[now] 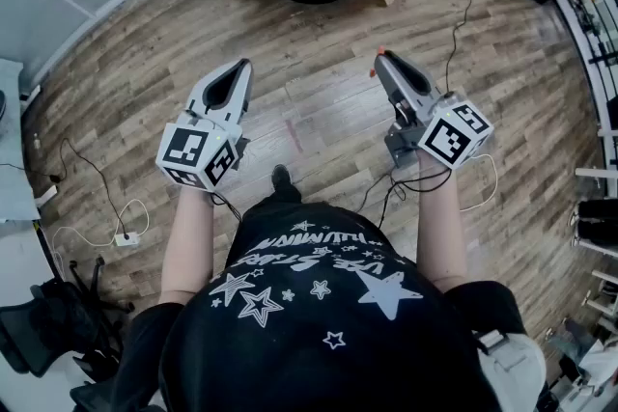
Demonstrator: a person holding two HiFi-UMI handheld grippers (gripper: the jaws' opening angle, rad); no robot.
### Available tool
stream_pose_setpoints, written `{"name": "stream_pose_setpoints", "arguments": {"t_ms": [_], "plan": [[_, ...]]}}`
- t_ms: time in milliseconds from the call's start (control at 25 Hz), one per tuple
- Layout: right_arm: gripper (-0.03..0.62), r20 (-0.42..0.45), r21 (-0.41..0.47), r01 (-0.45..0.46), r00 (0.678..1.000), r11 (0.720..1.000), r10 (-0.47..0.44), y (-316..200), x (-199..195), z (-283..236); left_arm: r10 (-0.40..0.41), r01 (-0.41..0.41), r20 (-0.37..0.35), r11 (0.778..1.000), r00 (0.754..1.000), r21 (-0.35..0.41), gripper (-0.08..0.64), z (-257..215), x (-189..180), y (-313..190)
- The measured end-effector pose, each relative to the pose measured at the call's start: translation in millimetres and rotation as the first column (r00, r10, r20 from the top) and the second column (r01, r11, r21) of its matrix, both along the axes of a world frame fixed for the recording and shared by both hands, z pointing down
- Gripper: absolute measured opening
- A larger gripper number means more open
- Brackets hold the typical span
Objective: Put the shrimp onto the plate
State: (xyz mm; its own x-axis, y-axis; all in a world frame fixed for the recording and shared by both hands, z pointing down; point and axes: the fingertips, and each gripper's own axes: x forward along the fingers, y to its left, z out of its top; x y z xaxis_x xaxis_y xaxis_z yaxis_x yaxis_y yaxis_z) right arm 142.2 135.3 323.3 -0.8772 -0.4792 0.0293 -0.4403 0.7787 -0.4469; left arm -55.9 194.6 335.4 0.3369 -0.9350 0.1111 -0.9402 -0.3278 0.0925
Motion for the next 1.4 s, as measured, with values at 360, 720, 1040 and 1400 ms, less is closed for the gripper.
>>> {"name": "stream_pose_setpoints", "arguments": {"t_ms": [360, 720, 1040, 1400], "plan": [[0.063, 0.023, -0.058, -0.01, 1.0, 0.998, 0.011, 48, 26, 11, 0.029, -0.03, -0.02, 0.999, 0.999, -0.018, 0.009, 5, 39, 40], [0.063, -0.009, -0.022, -0.024, 1.0, 0.999, 0.024, 60, 47, 3, 0.044, -0.044, -0.017, 0.999, 0.999, -0.015, 0.009, 4, 56, 47], [0.063, -0.004, -0.027, -0.053, 0.999, 0.998, 0.053, 50, 40, 5, 0.06, -0.06, -0.023, 0.998, 0.998, -0.019, 0.009, 8, 51, 40], [0.063, 0.014, -0.021, -0.112, 0.994, 0.994, 0.112, 17, 19, -3, 0.07, -0.07, -0.049, 0.998, 0.996, -0.006, 0.009, 7, 12, 9]]}}
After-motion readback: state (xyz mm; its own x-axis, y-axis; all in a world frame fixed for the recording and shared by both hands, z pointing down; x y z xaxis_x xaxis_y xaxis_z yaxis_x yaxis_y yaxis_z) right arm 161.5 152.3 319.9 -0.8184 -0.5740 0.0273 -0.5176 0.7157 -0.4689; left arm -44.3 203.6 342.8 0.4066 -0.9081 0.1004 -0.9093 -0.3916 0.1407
